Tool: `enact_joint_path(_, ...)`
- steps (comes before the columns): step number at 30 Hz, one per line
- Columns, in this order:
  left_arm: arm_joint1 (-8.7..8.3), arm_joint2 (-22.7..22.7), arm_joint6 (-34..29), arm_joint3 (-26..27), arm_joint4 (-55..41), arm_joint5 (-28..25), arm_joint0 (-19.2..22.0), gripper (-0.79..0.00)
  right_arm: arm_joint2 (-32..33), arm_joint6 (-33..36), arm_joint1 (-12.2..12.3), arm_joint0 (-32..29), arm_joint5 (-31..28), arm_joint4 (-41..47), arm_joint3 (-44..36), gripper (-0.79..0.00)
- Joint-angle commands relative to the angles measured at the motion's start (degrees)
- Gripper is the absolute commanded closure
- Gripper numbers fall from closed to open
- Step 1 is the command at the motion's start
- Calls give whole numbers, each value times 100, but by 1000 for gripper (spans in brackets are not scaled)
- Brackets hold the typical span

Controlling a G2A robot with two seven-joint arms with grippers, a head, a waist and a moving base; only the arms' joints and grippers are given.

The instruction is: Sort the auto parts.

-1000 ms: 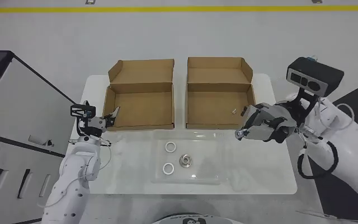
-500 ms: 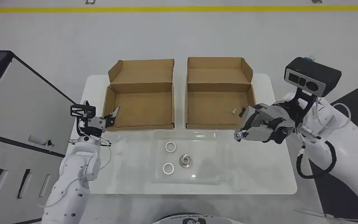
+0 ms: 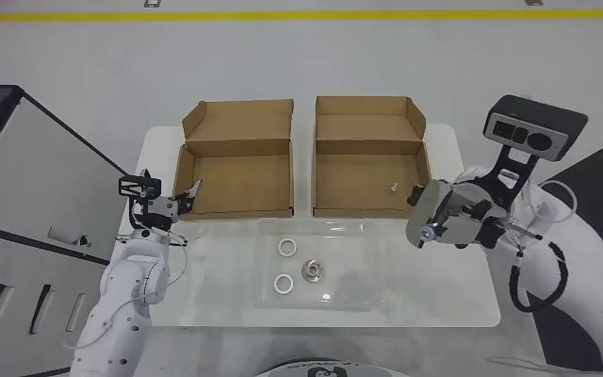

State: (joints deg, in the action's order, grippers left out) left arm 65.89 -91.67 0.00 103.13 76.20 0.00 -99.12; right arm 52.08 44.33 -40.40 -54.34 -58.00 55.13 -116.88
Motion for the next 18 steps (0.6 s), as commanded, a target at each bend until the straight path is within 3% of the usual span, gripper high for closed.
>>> enact_joint_path(1, 0, 0, 0, 0, 0, 0, 0, -785, 7, 32, -71, -19, 0, 223, -16, 0)
enact_joint_path(10, 0, 0, 0, 0, 0, 0, 0, -785, 157, 196, -455, -246, 0, 1080, -34, 0)
enact_joint_path(18, 0, 0, 0, 0, 0, 0, 0, -785, 232, 288, -651, -274, 92, 733, 102, 0)
